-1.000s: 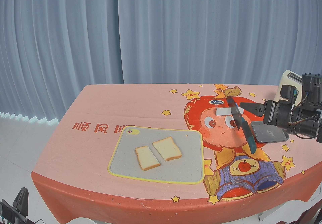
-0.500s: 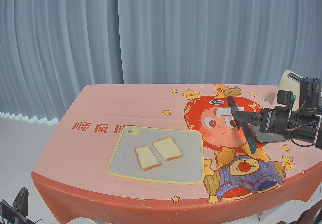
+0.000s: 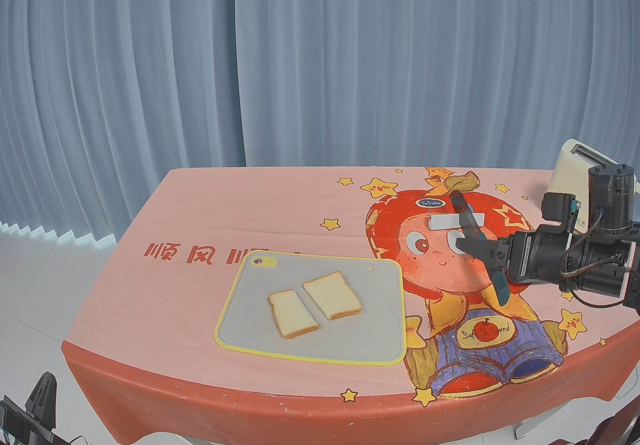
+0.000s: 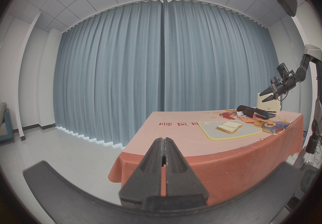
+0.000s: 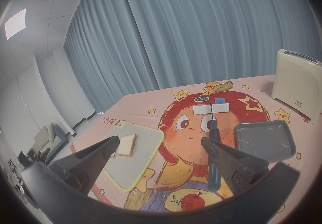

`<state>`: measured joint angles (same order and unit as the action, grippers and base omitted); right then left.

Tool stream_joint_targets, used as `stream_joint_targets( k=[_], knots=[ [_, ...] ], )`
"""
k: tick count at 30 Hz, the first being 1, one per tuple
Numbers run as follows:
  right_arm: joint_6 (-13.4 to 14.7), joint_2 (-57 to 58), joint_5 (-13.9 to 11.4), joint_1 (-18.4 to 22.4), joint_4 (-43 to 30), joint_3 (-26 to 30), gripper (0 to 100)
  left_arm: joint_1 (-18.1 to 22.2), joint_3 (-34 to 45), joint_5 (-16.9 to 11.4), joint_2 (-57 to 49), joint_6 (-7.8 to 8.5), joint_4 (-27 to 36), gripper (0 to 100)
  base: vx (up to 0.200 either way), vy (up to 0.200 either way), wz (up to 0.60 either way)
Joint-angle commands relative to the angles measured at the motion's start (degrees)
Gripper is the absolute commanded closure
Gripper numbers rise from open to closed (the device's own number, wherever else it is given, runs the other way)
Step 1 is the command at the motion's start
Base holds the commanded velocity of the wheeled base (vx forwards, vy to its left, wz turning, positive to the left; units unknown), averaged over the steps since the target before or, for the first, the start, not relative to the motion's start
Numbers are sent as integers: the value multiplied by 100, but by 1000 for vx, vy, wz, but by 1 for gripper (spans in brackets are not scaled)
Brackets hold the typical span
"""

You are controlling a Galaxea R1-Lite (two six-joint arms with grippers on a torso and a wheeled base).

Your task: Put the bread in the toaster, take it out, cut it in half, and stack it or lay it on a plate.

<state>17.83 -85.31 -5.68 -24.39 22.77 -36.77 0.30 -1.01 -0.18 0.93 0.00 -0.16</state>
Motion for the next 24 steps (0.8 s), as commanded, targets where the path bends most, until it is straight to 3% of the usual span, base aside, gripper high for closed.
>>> stream_joint_targets(
  k=[1,6,16,24],
  knots=[
    [1,-12,14,-101,-18,29,0,5,101,1,-31,0,-2,100,0,0,0],
    [1,-12,164,-276,-1,100,0,5,101,1,-31,0,-2,100,0,0,0],
    [18,14,181,-821,-18,267,0,5,101,1,-31,0,-2,100,0,0,0],
    [18,76,181,-980,-89,310,0,5,101,1,-31,0,-2,100,0,0,0]
  ],
)
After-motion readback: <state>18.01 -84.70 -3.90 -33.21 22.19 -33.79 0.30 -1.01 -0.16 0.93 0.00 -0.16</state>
